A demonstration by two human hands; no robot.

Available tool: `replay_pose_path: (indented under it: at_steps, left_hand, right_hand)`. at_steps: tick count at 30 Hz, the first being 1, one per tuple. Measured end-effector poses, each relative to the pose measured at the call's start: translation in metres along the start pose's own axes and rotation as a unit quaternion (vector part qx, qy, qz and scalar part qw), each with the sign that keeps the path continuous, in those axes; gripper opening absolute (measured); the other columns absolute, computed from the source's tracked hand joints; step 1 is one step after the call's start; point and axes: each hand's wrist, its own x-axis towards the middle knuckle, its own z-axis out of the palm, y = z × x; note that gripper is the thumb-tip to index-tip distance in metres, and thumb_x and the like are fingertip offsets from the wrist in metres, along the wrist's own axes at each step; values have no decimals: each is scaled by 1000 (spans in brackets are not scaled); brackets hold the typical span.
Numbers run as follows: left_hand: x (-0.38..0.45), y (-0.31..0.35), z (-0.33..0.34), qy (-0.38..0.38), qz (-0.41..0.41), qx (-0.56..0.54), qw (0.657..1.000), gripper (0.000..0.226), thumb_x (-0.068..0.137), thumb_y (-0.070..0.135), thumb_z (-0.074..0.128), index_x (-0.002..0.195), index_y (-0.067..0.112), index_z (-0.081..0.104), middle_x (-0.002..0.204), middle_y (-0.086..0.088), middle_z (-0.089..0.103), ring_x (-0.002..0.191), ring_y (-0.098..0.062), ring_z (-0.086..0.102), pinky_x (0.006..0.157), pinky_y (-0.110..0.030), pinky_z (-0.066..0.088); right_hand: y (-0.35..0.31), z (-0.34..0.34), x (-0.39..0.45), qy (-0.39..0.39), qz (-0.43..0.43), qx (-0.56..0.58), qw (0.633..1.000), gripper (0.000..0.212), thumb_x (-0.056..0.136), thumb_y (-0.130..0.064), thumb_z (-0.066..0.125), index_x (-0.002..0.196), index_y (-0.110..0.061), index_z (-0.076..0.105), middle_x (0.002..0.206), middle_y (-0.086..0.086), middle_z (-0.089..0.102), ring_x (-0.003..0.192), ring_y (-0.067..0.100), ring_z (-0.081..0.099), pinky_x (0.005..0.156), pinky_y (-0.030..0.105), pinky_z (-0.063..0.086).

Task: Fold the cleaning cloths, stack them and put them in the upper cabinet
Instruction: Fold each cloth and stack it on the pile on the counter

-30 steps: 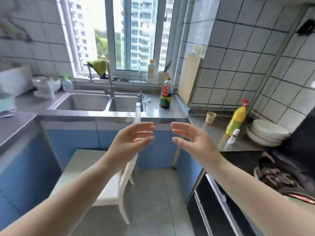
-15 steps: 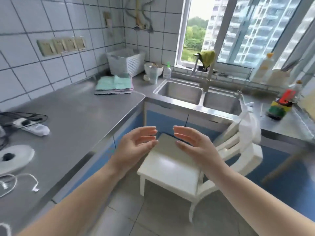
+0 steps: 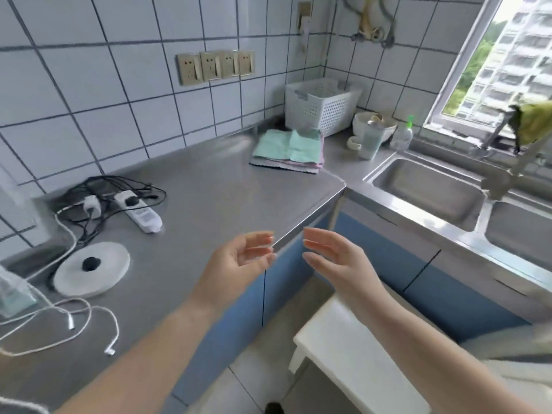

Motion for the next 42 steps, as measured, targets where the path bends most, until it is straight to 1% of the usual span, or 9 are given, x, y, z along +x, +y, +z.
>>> replay_pose_path:
  at_steps: [4,7,9,12,16,23,32,36,42]
  left_hand:
    - [59,-5,-4,38,-9,-5,999,30,82,4,66,104,23,64,108,4,68,97,-6,63,80,-14,50]
    - [99,-8,-8,67,-14,-14,998,30,81,2,66,103,22,64,108,3,68,98,-9,63,86,-17,51]
    - [125,-9,-11,78,-14,-20,997,30,81,1,65,103,21,64,108,2,67,96,-7,63,85,-16,50]
    - [148,-8,-14,76,-13,-26,997,29,82,-3,63,103,18,63,108,0,66,93,-7,62,81,-14,50]
    - [188,-12,-23,77,-14,-27,997,29,83,-2,63,103,19,62,109,2,66,94,-6,62,88,-18,51]
    - [265,-22,-47,57,-13,-31,998,30,81,-2,65,100,21,64,106,3,67,93,-7,63,90,-21,51]
    - [340,-37,-50,42,-35,-31,998,29,81,3,66,102,22,64,109,3,67,96,-9,64,91,-22,51]
    - [375,-44,-45,42,-51,-22,998,28,82,2,66,102,21,63,108,3,66,97,-10,63,90,-20,51]
    - [445,-53,-28,58,-72,36,995,27,82,11,68,104,25,63,108,11,66,99,-5,63,84,-17,49]
  right_hand:
    - [11,-6,75,-15,8,-3,1000,34,83,-18,69,104,-45,61,112,-19,66,107,-5,60,100,31,47]
    - [17,-10,125,-40,9,-8,999,34,84,-18,69,105,-43,60,114,-17,66,107,-5,60,98,25,47]
    - [19,-11,156,-53,15,-8,998,34,84,-16,69,109,-38,61,116,-16,65,106,-7,60,95,19,47]
    - [23,-11,183,-60,15,0,998,35,84,-15,69,113,-32,61,114,-15,66,105,-7,60,96,19,46]
    - [32,-6,227,-67,21,11,997,35,84,-12,69,107,-36,61,113,-14,66,105,-6,60,95,19,47]
    - [37,-1,294,-46,27,5,999,34,85,-14,68,106,-39,59,111,-21,64,103,-10,60,83,7,47]
    - [48,-11,360,-14,57,-6,998,34,85,-16,68,103,-43,60,110,-22,65,105,-7,60,94,20,46]
    - [56,-23,390,-12,71,2,997,32,85,-14,67,107,-36,60,111,-19,64,106,-5,60,97,22,46]
    - [89,-54,459,-38,70,-23,997,33,85,-15,68,106,-39,59,113,-20,63,107,-7,58,96,20,46]
